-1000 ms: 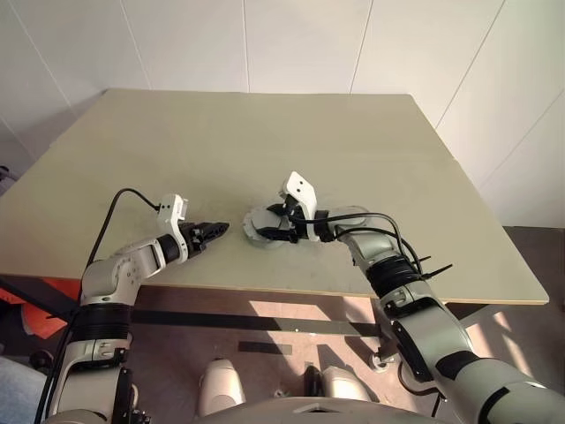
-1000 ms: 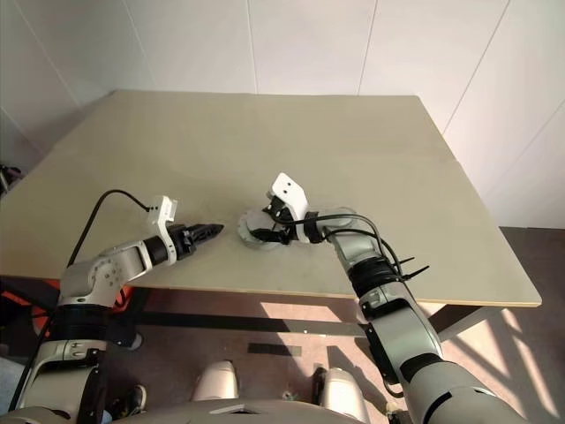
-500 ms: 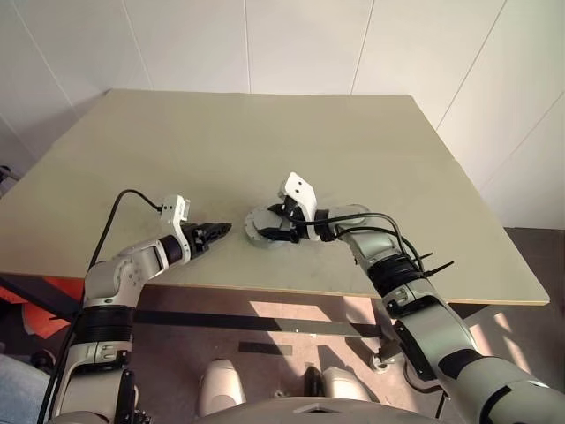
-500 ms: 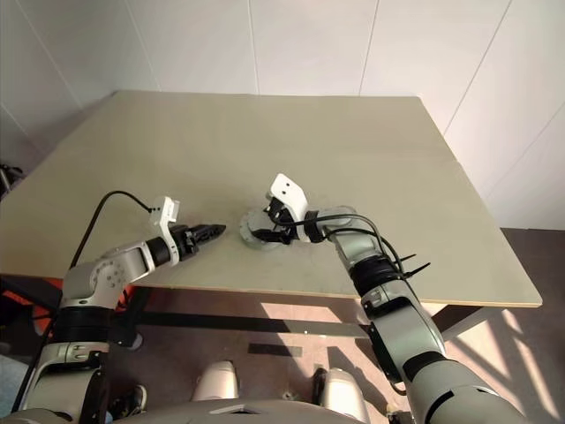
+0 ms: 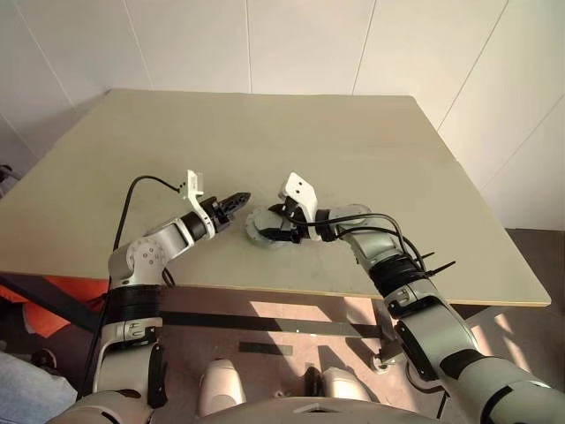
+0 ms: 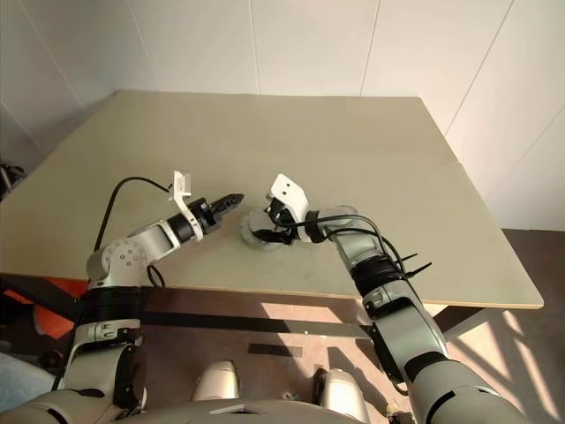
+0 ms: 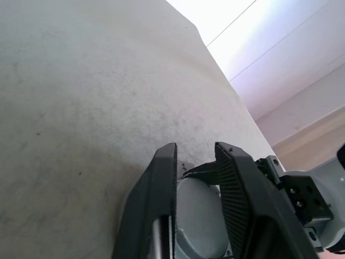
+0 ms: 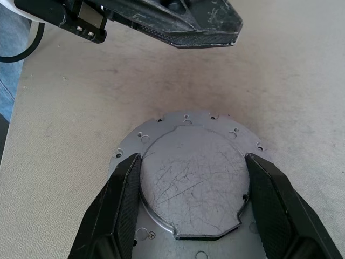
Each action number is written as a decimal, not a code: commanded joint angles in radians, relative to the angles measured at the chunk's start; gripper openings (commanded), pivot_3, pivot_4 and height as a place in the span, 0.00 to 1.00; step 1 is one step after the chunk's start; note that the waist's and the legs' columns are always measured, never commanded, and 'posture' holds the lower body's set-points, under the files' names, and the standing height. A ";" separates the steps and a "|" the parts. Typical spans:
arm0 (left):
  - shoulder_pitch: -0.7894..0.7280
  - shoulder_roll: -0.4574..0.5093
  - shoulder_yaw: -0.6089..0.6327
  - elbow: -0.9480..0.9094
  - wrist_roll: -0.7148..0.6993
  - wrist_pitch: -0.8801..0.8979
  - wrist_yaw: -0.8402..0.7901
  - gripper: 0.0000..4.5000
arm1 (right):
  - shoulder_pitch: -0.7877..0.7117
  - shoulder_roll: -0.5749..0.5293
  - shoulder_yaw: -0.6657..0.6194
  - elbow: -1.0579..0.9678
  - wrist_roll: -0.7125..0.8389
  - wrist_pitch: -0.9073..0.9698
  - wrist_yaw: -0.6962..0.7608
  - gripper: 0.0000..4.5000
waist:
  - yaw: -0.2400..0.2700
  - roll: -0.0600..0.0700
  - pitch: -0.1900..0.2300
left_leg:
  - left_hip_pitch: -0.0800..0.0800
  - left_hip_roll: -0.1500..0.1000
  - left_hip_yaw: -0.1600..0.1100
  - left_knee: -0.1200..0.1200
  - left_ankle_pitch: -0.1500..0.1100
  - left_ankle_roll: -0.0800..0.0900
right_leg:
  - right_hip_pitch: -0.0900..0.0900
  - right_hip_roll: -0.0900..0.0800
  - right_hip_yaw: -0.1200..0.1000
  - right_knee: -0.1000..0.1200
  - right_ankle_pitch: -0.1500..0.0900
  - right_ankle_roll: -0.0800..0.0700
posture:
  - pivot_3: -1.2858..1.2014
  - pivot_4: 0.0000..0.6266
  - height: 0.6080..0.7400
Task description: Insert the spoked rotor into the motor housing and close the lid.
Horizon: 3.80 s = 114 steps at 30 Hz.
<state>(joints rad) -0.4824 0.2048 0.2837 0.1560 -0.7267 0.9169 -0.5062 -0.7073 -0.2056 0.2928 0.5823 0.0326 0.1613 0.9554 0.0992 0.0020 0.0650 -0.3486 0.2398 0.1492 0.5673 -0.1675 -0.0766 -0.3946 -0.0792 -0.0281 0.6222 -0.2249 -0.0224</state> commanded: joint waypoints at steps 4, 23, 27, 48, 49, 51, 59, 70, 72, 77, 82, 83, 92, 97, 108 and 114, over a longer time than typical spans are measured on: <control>-0.015 -0.018 -0.031 0.001 -0.007 0.042 0.030 0.01 | 0.023 -0.024 0.017 0.024 -0.039 0.018 -0.012 0.65 | 0.000 0.000 0.000 | 0.000 0.000 0.000 0.000 0.000 0.000 | 0.000 0.000 0.000 0.000 0.000 0.000 | 0.52 0.00 1.00; 0.017 0.019 -0.112 0.063 0.083 0.107 0.093 0.00 | 0.007 -0.022 -0.012 0.027 -0.010 0.030 -0.030 0.73 | 0.000 0.003 -0.003 | 0.007 0.000 0.000 -0.001 0.000 0.000 | 0.008 0.000 0.000 -0.002 -0.004 0.008 | 0.52 0.00 1.00; 0.012 0.021 -0.112 0.073 0.087 0.104 0.089 0.00 | 0.018 -0.031 -0.034 -0.041 0.013 0.059 -0.031 0.99 | 0.000 0.002 -0.003 | 0.006 0.000 0.000 -0.001 0.000 0.000 | 0.008 0.000 0.001 -0.003 -0.004 0.008 | 0.52 0.00 1.00; -0.015 0.002 -0.111 0.111 0.099 0.076 0.080 0.00 | 0.088 -0.125 -0.278 -0.267 0.258 0.686 -0.160 0.99 | 0.001 0.002 -0.003 | 0.003 -0.001 0.000 -0.005 0.000 -0.001 | 0.007 0.000 0.001 -0.009 -0.001 0.002 | 0.52 0.00 1.00; -0.016 0.002 -0.111 0.113 0.099 0.074 0.079 0.00 | 0.102 -0.131 -0.261 -0.251 0.237 0.684 -0.176 0.99 | 0.001 0.003 -0.003 | 0.003 -0.001 0.000 -0.005 0.000 -0.001 | 0.006 0.000 0.001 -0.009 -0.001 0.001 | 0.52 0.00 1.00; -0.018 0.002 -0.109 0.116 0.099 0.071 0.078 0.00 | 0.122 -0.138 -0.238 -0.257 0.227 0.689 -0.181 0.99 | 0.001 0.004 -0.004 | 0.000 -0.001 0.000 -0.007 0.002 -0.003 | 0.004 0.000 0.000 -0.011 -0.001 0.001 | 0.52 0.00 1.00; -0.020 0.020 -0.095 0.118 0.098 0.064 0.068 0.00 | 0.151 -0.088 -0.307 -0.364 0.381 0.920 -0.184 0.99 | 0.000 0.005 -0.005 | 0.000 -0.001 0.000 -0.009 0.001 -0.002 | 0.006 0.001 0.000 -0.015 -0.001 0.002 | 0.52 0.00 1.00; -0.028 0.035 -0.097 0.126 0.102 0.059 0.061 0.00 | 0.111 -0.011 -0.480 -0.366 0.513 1.132 -0.307 0.99 | 0.002 0.005 -0.005 | 0.001 -0.001 0.000 -0.010 0.002 -0.004 | 0.005 0.001 0.000 -0.014 -0.001 0.002 | 0.52 0.00 1.00; -0.032 0.035 -0.097 0.126 0.103 0.059 0.059 0.00 | 0.111 0.009 -0.497 -0.357 0.518 1.156 -0.343 0.99 | 0.003 0.005 -0.005 | 0.001 -0.001 0.000 -0.010 0.002 -0.004 | 0.005 0.001 0.000 -0.014 -0.001 0.002 | 0.52 0.00 1.00; -0.035 0.038 -0.093 0.127 0.107 0.059 0.055 0.00 | 0.097 0.063 -0.548 -0.336 0.519 1.205 -0.429 0.99 | 0.001 0.005 -0.005 | 0.002 -0.001 0.000 -0.011 0.003 -0.006 | 0.005 0.001 0.000 -0.014 -0.001 0.002 | 0.52 0.00 1.00; -0.035 0.039 -0.091 0.128 0.112 0.057 0.051 0.00 | 0.072 0.102 -0.583 -0.345 0.541 1.239 -0.469 0.99 | 0.000 0.005 -0.005 | 0.003 -0.001 0.000 -0.013 0.004 -0.008 | 0.005 0.001 0.000 -0.014 -0.001 0.004 | 0.52 0.00 1.00; -0.036 0.039 -0.091 0.128 0.113 0.056 0.051 0.00 | 0.068 0.108 -0.589 -0.350 0.548 1.247 -0.475 0.99 | 0.001 0.005 -0.005 | 0.004 -0.001 0.000 -0.014 0.004 -0.008 | 0.005 0.001 0.000 -0.014 -0.001 0.004 | 0.52 0.00 1.00; -0.039 0.035 -0.089 0.133 0.117 0.051 0.049 0.00 | 0.031 0.168 -0.627 -0.338 0.557 1.267 -0.538 0.99 | 0.005 0.005 -0.005 | 0.001 -0.001 0.000 -0.017 0.005 -0.009 | 0.002 0.001 0.000 -0.015 0.000 0.004 | 0.52 0.00 1.00; -0.040 0.033 -0.087 0.133 0.122 0.048 0.047 0.00 | 0.016 0.210 -0.655 -0.269 0.529 1.226 -0.612 0.95 | 0.007 0.005 -0.005 | 0.001 -0.001 0.000 -0.017 0.005 -0.009 | 0.003 0.001 0.000 -0.015 0.000 0.004 | 0.52 0.00 1.00; -0.045 0.034 -0.086 0.141 0.132 0.043 0.043 0.00 | -0.017 0.201 -0.684 -0.248 0.573 1.213 -0.632 0.46 | 0.011 0.005 -0.005 | 0.003 -0.001 0.000 -0.017 0.007 -0.012 | 0.004 0.001 0.000 -0.014 0.000 0.006 | 0.52 0.00 1.00; -0.051 0.031 -0.089 0.150 0.139 0.035 0.039 0.00 | -0.036 0.198 -0.704 -0.235 0.590 1.208 -0.632 0.46 | 0.015 0.005 -0.005 | 0.000 -0.001 0.000 -0.017 0.007 -0.012 | 0.002 0.001 0.000 -0.014 0.001 0.006 | 0.52 0.00 1.00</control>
<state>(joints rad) -0.5236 0.2417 0.2104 0.3022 -0.5909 0.9454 -0.4629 -0.7075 -0.0059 -0.4104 0.3575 0.5942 1.3788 0.3238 0.1142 0.0072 0.0601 -0.3487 0.2386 0.1492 0.5500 -0.1608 -0.0886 -0.3930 -0.0782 -0.0279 0.6079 -0.2241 -0.0166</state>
